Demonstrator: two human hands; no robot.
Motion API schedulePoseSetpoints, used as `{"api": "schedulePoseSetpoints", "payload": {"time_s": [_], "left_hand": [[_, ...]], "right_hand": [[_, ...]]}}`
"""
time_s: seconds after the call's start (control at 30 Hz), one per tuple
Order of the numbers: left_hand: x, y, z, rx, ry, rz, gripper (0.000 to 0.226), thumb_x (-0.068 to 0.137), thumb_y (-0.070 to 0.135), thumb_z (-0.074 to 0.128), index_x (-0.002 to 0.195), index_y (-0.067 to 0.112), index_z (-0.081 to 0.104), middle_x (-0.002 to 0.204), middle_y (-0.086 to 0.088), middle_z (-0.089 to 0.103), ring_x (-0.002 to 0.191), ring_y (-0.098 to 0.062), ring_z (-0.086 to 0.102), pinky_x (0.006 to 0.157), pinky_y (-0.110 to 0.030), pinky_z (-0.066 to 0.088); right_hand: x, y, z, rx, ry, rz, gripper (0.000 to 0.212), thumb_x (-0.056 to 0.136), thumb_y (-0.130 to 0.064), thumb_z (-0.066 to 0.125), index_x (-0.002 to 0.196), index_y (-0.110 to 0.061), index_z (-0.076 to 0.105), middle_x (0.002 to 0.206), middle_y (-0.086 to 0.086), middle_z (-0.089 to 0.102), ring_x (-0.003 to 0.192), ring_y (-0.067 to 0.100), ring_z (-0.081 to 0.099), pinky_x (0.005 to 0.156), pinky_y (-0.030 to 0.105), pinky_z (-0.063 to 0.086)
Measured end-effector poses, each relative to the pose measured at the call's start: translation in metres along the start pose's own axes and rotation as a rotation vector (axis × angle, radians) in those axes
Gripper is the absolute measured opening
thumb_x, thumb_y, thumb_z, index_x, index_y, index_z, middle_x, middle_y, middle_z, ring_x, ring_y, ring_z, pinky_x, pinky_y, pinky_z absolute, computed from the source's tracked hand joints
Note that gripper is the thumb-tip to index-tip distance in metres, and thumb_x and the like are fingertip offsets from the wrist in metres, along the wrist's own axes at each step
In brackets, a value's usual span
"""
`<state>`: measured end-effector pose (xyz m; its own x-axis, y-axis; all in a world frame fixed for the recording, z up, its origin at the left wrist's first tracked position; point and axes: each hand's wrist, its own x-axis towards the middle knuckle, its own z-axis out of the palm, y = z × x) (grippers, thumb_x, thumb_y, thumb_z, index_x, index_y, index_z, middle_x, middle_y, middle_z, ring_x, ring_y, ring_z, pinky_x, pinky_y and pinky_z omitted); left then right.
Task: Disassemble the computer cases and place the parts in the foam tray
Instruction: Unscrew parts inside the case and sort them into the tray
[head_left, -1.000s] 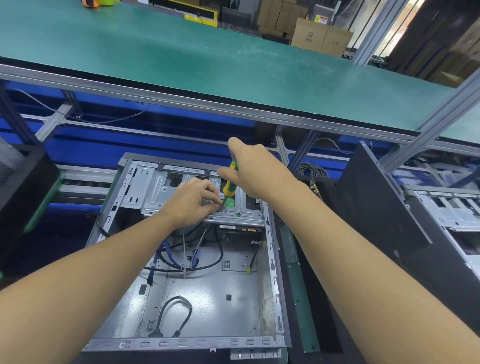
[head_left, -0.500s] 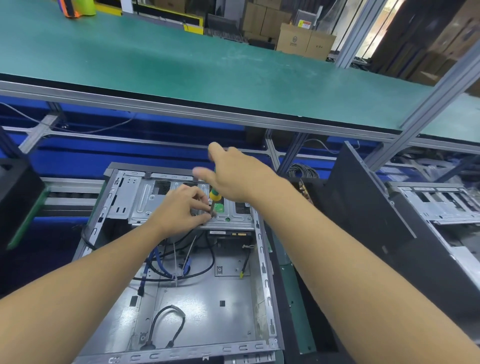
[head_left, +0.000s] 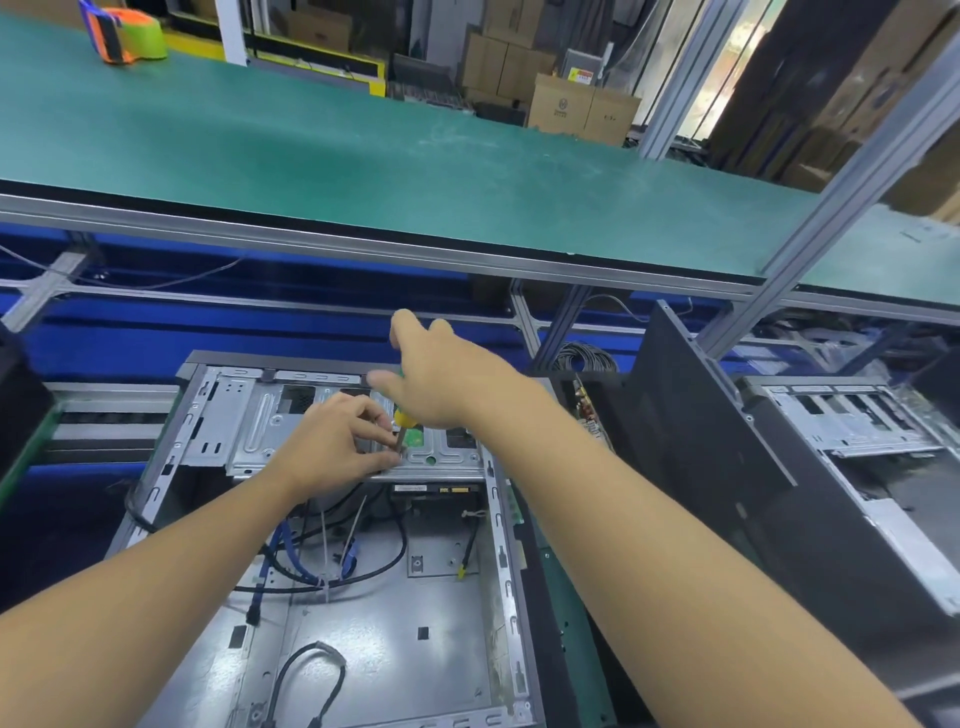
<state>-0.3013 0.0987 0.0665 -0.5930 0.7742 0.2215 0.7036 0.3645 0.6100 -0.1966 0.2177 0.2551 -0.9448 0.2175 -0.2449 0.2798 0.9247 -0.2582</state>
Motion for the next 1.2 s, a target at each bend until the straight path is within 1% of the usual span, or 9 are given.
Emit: {"api": "schedulePoseSetpoints", "payload": {"time_s": [0.07, 0.13, 0.3, 0.43, 0.57, 0.67, 0.8, 0.93, 1.2], "left_hand": [[-0.001, -0.001, 0.000, -0.011, -0.006, -0.006, 0.015, 0.075, 0.048, 0.082, 0.087, 0.039, 0.078, 0.095, 0.025, 0.058, 0.096, -0.005, 0.045, 0.091, -0.037, 0.040], [0.000, -0.002, 0.000, -0.022, -0.011, -0.021, 0.013, 0.075, 0.048, 0.082, 0.085, 0.040, 0.078, 0.094, 0.025, 0.058, 0.096, 0.000, 0.044, 0.092, -0.037, 0.041], [0.001, -0.003, 0.001, -0.029, -0.013, -0.041, 0.010, 0.073, 0.049, 0.084, 0.078, 0.045, 0.075, 0.092, 0.028, 0.058, 0.099, 0.006, 0.043, 0.091, -0.036, 0.042], [0.000, -0.002, 0.000, -0.014, -0.036, -0.049, 0.015, 0.072, 0.052, 0.083, 0.072, 0.055, 0.067, 0.092, 0.029, 0.056, 0.101, 0.008, 0.042, 0.089, -0.033, 0.039], [-0.001, 0.000, -0.001, -0.029, -0.049, -0.051, 0.022, 0.072, 0.055, 0.081, 0.070, 0.061, 0.059, 0.095, 0.027, 0.058, 0.100, 0.005, 0.045, 0.091, -0.032, 0.038], [0.000, 0.001, -0.001, -0.012, -0.057, -0.058, 0.021, 0.073, 0.057, 0.079, 0.071, 0.061, 0.058, 0.096, 0.027, 0.058, 0.099, 0.000, 0.045, 0.092, -0.032, 0.037], [0.000, 0.000, -0.001, -0.007, -0.059, -0.059, 0.018, 0.074, 0.056, 0.079, 0.072, 0.059, 0.062, 0.097, 0.028, 0.057, 0.100, 0.003, 0.043, 0.091, -0.030, 0.036], [0.000, 0.000, -0.001, -0.025, -0.052, -0.061, 0.019, 0.072, 0.050, 0.083, 0.070, 0.057, 0.066, 0.093, 0.029, 0.056, 0.101, 0.009, 0.041, 0.088, -0.030, 0.036], [-0.001, 0.003, -0.002, -0.001, -0.051, -0.075, 0.009, 0.074, 0.050, 0.082, 0.078, 0.046, 0.075, 0.098, 0.027, 0.057, 0.099, 0.002, 0.042, 0.087, -0.028, 0.033]], "right_hand": [[0.000, -0.004, 0.004, -0.066, 0.114, 0.094, 0.054, 0.103, -0.055, 0.035, 0.137, -0.014, 0.034, 0.101, 0.006, 0.051, 0.083, 0.030, 0.055, 0.058, 0.037, 0.039], [0.002, -0.005, 0.006, -0.181, 0.182, 0.101, 0.045, 0.107, -0.049, 0.032, 0.128, -0.009, 0.040, 0.081, 0.001, 0.047, 0.071, 0.025, 0.049, 0.052, 0.035, 0.031], [0.004, -0.006, -0.001, 0.003, 0.032, -0.018, 0.013, 0.100, -0.015, 0.045, 0.113, -0.017, 0.046, 0.117, 0.011, 0.046, 0.083, 0.031, 0.052, 0.067, 0.041, 0.043], [0.004, -0.002, -0.005, 0.040, -0.056, 0.005, 0.023, 0.098, -0.022, 0.050, 0.120, -0.017, 0.049, 0.131, 0.011, 0.040, 0.108, 0.035, 0.051, 0.089, 0.049, 0.048], [0.004, -0.001, 0.003, -0.021, 0.113, 0.124, 0.055, 0.103, -0.054, 0.037, 0.140, -0.013, 0.033, 0.128, 0.015, 0.049, 0.099, 0.035, 0.055, 0.063, 0.039, 0.040], [0.004, 0.002, 0.006, -0.060, 0.197, 0.115, 0.038, 0.107, -0.044, 0.034, 0.124, -0.010, 0.038, 0.098, 0.009, 0.054, 0.076, 0.025, 0.050, 0.050, 0.035, 0.030], [0.003, 0.002, 0.003, 0.060, 0.125, 0.049, 0.014, 0.103, -0.019, 0.046, 0.111, -0.010, 0.038, 0.116, 0.013, 0.049, 0.095, 0.033, 0.051, 0.066, 0.040, 0.038], [-0.001, -0.001, -0.001, 0.149, 0.026, 0.033, 0.029, 0.095, -0.018, 0.053, 0.122, -0.011, 0.043, 0.126, 0.011, 0.046, 0.115, 0.031, 0.039, 0.074, 0.039, 0.036], [-0.002, -0.003, 0.012, 0.073, 0.161, 0.029, 0.031, 0.101, -0.031, 0.049, 0.123, -0.011, 0.042, 0.120, 0.013, 0.050, 0.103, 0.033, 0.051, 0.072, 0.041, 0.039]]}}
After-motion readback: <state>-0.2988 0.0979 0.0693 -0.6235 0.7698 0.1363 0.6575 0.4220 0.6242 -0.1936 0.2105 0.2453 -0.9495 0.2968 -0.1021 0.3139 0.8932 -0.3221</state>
